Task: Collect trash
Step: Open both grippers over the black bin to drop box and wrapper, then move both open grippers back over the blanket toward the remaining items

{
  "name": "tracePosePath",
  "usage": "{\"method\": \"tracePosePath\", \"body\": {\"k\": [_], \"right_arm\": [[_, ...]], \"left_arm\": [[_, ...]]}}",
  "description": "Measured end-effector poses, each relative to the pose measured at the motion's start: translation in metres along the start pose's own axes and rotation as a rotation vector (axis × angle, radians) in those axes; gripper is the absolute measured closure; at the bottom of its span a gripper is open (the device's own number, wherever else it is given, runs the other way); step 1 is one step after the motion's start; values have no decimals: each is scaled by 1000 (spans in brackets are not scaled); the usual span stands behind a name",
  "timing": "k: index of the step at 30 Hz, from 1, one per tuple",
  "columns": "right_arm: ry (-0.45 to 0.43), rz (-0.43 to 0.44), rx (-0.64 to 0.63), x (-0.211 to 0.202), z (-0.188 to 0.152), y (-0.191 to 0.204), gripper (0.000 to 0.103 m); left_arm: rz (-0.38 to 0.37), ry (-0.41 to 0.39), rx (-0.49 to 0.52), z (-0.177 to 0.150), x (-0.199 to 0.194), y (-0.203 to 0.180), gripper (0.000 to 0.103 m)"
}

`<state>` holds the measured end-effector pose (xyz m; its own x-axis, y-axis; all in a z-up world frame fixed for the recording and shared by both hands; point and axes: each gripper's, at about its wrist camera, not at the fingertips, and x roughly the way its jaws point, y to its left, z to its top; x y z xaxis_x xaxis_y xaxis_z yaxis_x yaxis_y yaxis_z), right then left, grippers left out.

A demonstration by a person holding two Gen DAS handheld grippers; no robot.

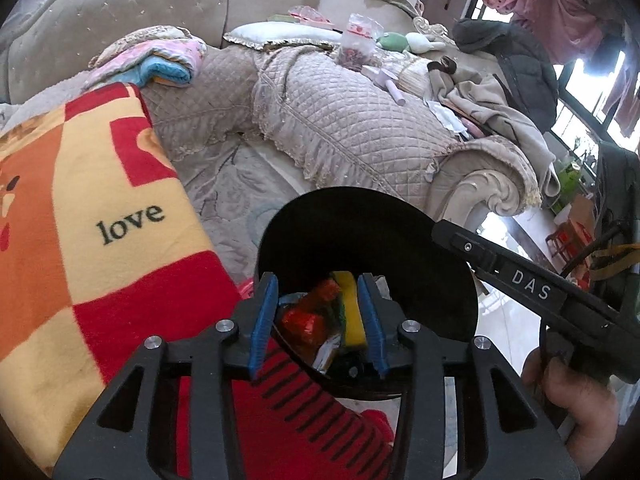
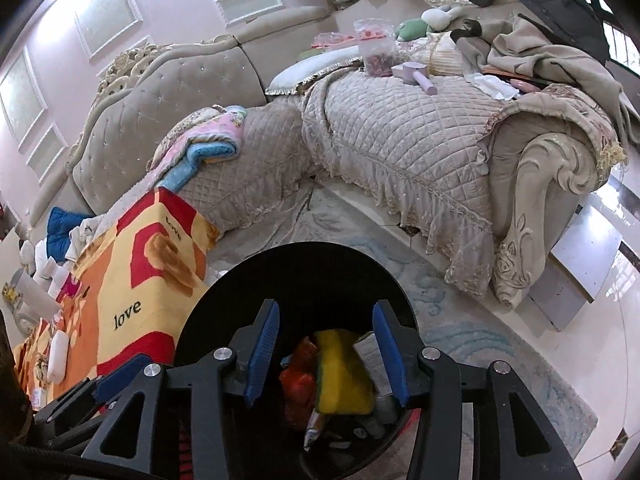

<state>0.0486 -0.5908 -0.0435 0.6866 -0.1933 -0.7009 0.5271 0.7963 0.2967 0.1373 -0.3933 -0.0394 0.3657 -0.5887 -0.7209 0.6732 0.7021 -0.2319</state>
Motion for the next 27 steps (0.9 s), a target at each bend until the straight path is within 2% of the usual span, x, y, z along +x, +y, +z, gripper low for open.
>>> {"method": "tracePosePath", "body": {"k": [8,15,19,21,23,25,27], "right_arm": [[-30,-4,-6,-5,3,8,56],[-66,15,-13,-12,2,31,56],[-100,45,-18,-16,-2,55,56],[-99,83,-34,-15,-7,75,56],[-94,136,-72,-14,-15,99,56],[-84,182,-142,-13,-24,128,55],[-72,219,-216,-11,-34,155,55]], "left_arm": [[8,-15,-30,1,-6,8,64],[30,-33,-50,-2,-20,18,64],[83,-97,-100,-2,-59,42,64],[124,-146,-147,-2,-93,69,63],[176,-185,-198,-5,-124,99,58],[223,-222,-257,-13,-155,136,33],[302,-261,-332,-26,-188,183,31]]}}
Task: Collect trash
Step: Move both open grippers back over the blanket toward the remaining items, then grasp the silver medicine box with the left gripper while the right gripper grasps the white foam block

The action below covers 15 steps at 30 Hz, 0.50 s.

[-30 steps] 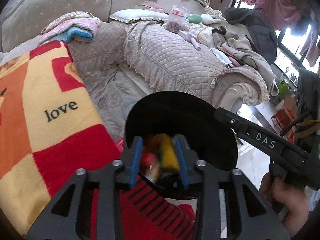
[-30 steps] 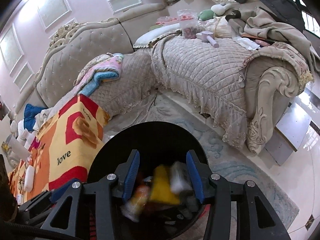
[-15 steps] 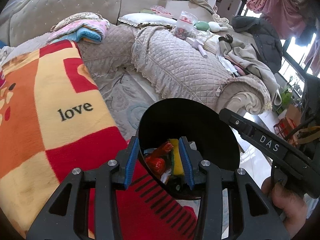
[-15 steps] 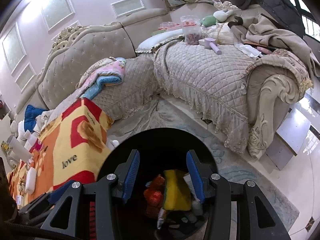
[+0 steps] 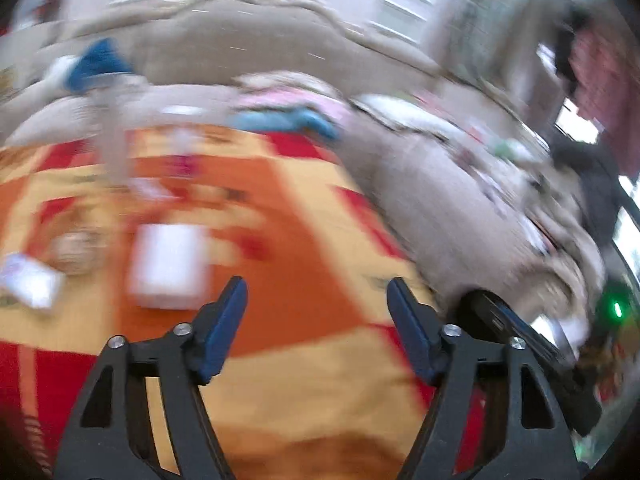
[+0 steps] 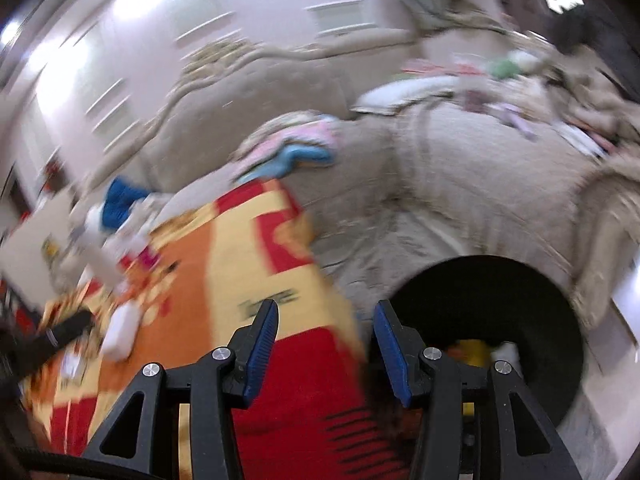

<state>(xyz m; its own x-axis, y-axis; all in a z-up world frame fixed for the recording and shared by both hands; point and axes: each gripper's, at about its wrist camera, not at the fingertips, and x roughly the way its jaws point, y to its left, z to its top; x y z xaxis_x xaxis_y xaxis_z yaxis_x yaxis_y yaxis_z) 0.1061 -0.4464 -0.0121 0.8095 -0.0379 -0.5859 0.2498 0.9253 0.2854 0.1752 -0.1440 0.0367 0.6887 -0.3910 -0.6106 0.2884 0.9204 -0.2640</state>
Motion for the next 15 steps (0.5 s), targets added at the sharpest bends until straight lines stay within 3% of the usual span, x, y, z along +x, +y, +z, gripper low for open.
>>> {"method": "tracePosePath", "body": {"k": [5,7,11,13,15], "right_arm": [[34,89,-199,15,-19,66,55],[39,101,-247,17,-27,80,55],[53,110,-292,26,-34,94,55],[57,112,-285,30,-34,92,55],[64,121,-269,32,-32,92,55]], "left_arm": [[257,15,-187,3,-20,147,31],[324,42,-367,-8,-24,210,31],[307,85,-630,-32,-16,278,31],[280,123,-673,-33,0,291,31],[325,103,-636,-25,8,290,25]]}}
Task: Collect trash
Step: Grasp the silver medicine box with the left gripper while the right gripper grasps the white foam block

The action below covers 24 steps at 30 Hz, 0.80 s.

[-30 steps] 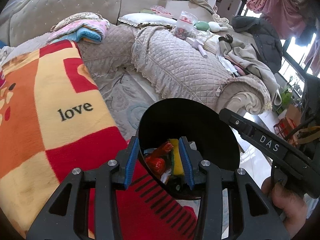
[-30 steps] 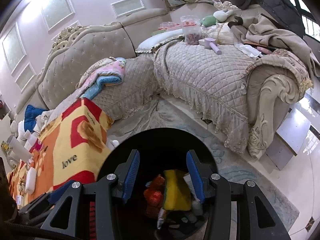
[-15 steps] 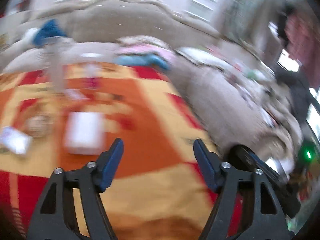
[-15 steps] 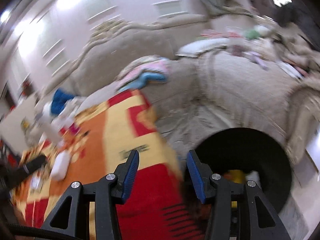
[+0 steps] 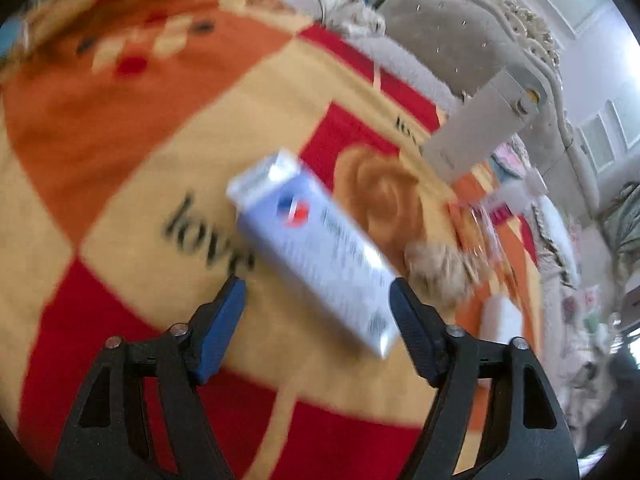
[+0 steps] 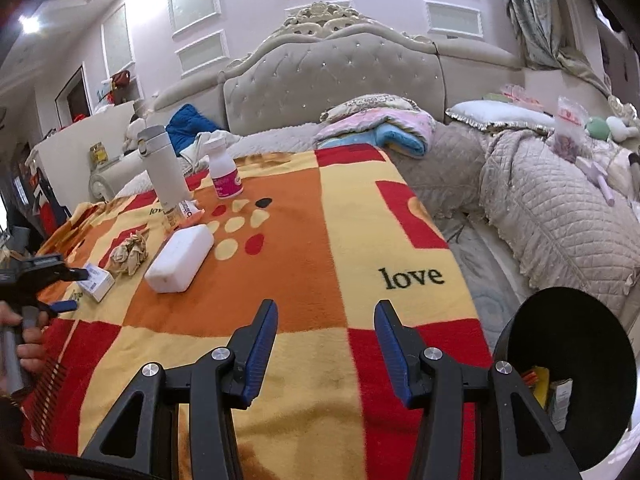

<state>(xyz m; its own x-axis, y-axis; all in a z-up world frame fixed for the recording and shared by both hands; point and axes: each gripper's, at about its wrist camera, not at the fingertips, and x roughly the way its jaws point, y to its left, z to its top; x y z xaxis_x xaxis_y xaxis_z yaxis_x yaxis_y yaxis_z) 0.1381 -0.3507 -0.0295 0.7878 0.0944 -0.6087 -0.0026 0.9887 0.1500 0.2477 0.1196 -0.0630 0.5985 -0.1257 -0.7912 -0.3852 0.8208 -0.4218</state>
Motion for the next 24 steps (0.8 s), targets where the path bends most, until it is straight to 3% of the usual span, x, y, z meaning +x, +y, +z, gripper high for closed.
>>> {"method": "tracePosePath", "body": {"k": [4,8,10,13,19,22,24], "right_arm": [[10,14,23,2,0,-2,55],[10,25,27,2,1,-3,55],[6,45,31,4,4,-1,55],[-13,112,37,5,8,13,53],[96,277,-26,53,24,81,40],[126,287,-120,79,37,129,30],[140,227,-154,96,43,150,27]], "left_arm": [[47,17,62,14,19,-22,24],[130,2,154,7,26,-38,25],[186,-22,230,-2,25,-42,40],[134,-5,293,-21,15,-40,46],[50,8,464,-70,-13,-31,47],[27,-3,529,-84,-23,-23,47],[22,-4,552,-87,-26,-23,48]]}}
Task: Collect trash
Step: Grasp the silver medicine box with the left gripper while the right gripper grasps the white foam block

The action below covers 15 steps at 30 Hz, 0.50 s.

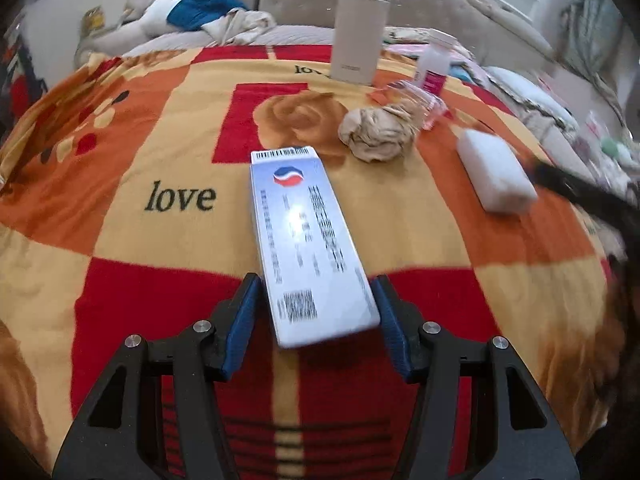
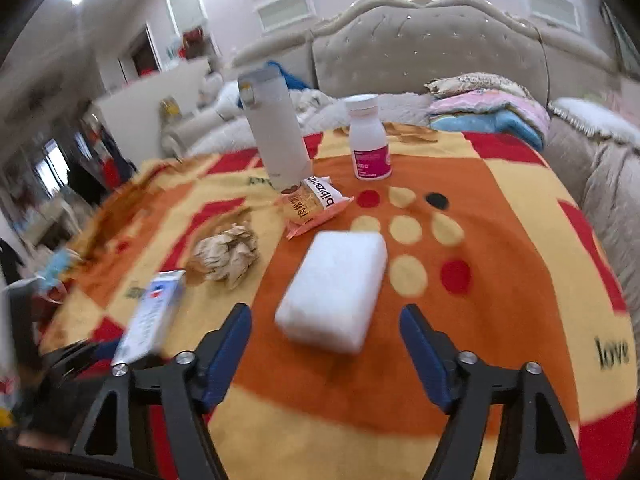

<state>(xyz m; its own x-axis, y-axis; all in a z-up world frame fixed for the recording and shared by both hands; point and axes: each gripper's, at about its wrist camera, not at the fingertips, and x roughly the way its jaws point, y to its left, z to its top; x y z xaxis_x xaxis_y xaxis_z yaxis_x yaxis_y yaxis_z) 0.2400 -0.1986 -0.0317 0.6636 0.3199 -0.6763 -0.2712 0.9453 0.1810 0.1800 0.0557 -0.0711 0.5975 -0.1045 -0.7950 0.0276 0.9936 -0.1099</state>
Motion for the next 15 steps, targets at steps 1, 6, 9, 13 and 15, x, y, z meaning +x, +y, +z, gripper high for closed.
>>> {"method": "tracePosePath", "body": {"k": [1,6,9,13,15], "right_arm": [[11,-19,-1,8,4,3,26],[146,-117,9,59,19,11,25],[173,-182,-9,68,13,10,42],[119,-141,8,47,6,-2,46],[100,-118,10,29,1,-9,47]], "left_arm": [[-2,-1,10,-3,-2,0,48],[10,-1,42,-7,-4,-2,47],[7,15,-19,2,-2,6,47],[-35,26,-132,14,4,19,45],[-42,28,-155,19,7,19,41]]}}
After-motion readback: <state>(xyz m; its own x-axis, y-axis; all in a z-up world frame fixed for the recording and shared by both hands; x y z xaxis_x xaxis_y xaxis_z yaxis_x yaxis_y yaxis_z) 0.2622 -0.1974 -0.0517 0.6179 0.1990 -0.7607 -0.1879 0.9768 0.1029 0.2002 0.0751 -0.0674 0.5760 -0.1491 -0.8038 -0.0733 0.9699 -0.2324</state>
